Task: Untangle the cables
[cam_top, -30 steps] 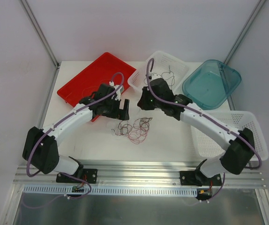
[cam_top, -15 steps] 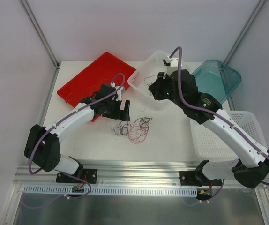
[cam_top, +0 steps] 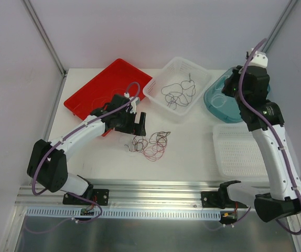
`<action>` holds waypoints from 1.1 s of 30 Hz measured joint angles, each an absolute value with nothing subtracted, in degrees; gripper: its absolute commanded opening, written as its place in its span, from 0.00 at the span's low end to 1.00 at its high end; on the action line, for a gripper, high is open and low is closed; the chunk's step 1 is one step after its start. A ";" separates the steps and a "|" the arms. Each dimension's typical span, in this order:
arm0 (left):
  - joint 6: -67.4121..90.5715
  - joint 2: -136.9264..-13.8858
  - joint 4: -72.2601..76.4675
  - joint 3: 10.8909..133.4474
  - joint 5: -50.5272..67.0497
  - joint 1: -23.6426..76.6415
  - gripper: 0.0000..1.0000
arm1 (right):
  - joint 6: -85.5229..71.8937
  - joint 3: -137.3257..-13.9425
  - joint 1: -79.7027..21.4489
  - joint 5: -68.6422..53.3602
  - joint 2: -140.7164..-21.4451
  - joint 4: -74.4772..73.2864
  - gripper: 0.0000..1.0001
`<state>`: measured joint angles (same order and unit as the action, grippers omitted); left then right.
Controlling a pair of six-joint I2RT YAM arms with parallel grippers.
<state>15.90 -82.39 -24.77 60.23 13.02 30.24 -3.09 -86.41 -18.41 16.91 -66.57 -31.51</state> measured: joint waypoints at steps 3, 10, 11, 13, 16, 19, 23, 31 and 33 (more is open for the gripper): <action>15.90 -82.39 -24.77 60.23 13.04 30.24 0.99 | -2.83 -85.78 -10.87 15.97 -67.64 -30.30 0.01; 15.88 -82.39 -24.77 60.23 13.06 30.24 0.99 | -2.76 -85.80 1.74 14.28 -78.43 -24.23 0.01; 15.88 -82.39 -24.77 60.23 13.06 30.24 0.99 | -2.76 -85.82 2.94 14.31 -80.47 -23.59 0.01; 15.88 -82.39 -24.77 60.23 13.06 30.24 0.99 | -2.74 -85.93 4.60 14.24 -83.99 -22.59 0.19; 15.88 -82.39 -24.77 60.23 13.04 30.24 0.99 | -2.76 -85.97 6.44 13.54 -88.38 -22.50 0.54; 15.88 -82.39 -24.77 60.23 13.06 30.24 0.99 | -2.31 -85.89 6.94 11.97 -89.49 -22.96 0.69; 15.90 -82.39 -24.77 60.23 13.06 30.24 0.99 | -2.57 -85.17 6.44 8.88 -86.67 -23.35 0.76; 16.32 -82.39 -24.77 60.23 13.06 30.24 0.99 | -2.26 -78.06 -4.58 1.85 -73.97 -26.17 0.76; 16.75 -82.39 -24.77 60.23 13.10 30.24 0.99 | -2.24 -75.07 -9.28 -0.03 -71.18 -26.44 0.76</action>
